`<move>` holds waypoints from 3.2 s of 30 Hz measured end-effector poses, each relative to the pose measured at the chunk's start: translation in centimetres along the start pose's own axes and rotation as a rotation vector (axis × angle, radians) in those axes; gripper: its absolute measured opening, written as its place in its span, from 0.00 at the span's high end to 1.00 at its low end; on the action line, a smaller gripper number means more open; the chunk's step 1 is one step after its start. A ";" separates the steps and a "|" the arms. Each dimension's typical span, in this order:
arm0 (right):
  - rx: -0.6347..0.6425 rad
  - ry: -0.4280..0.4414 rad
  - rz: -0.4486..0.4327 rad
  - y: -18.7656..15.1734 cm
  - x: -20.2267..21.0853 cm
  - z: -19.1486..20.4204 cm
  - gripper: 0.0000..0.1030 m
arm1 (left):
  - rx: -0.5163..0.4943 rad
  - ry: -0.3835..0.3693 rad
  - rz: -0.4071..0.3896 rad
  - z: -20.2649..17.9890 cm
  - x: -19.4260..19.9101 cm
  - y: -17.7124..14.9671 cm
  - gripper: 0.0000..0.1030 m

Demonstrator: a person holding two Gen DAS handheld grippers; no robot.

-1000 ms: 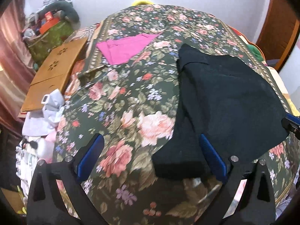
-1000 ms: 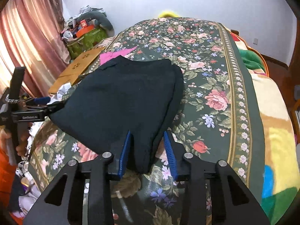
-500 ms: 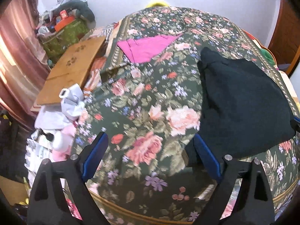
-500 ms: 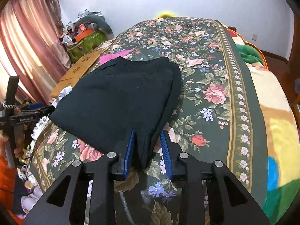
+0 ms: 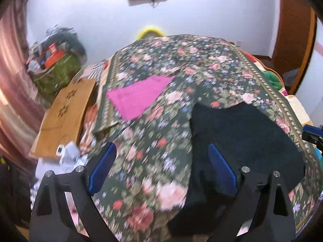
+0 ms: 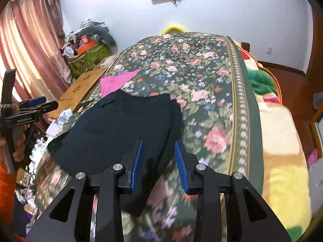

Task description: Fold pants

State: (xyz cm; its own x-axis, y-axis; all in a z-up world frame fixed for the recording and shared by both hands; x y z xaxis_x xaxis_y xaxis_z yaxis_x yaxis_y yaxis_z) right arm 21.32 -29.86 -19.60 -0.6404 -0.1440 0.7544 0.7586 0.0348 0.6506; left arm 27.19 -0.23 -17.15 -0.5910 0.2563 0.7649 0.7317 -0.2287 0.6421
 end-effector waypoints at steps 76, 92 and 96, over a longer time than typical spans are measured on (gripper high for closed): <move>-0.128 0.356 0.482 2.1 -12.7 0.8 0.74 | 0.356 -0.529 0.485 0.1 -16.2 1.6 0.50; 0.083 0.311 0.187 11.2 -9.3 7.2 0.80 | 0.184 -0.408 0.203 3.6 -7.2 6.5 0.76; 0.106 0.320 0.110 14.8 -9.6 9.3 0.80 | 0.187 -0.355 0.103 6.3 -5.7 9.4 0.76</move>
State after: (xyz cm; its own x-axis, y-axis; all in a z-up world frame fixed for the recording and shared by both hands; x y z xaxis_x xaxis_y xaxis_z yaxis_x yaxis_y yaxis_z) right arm 37.59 -18.81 -16.34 -0.4730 -0.4358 0.7657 0.7934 0.1672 0.5853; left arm 39.59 2.07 -15.77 -0.3813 0.5568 0.7380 0.8493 -0.1043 0.5175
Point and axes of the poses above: each gripper's, at about its wrist camera, not at the fingertips, and x roughly against the way its jaws point, z to its left, y to its top, the point moved 1 cm from there along -x, roughly the way its jaws point, and after that the axes turned 14 degrees about -y, right-handed, at the moved point
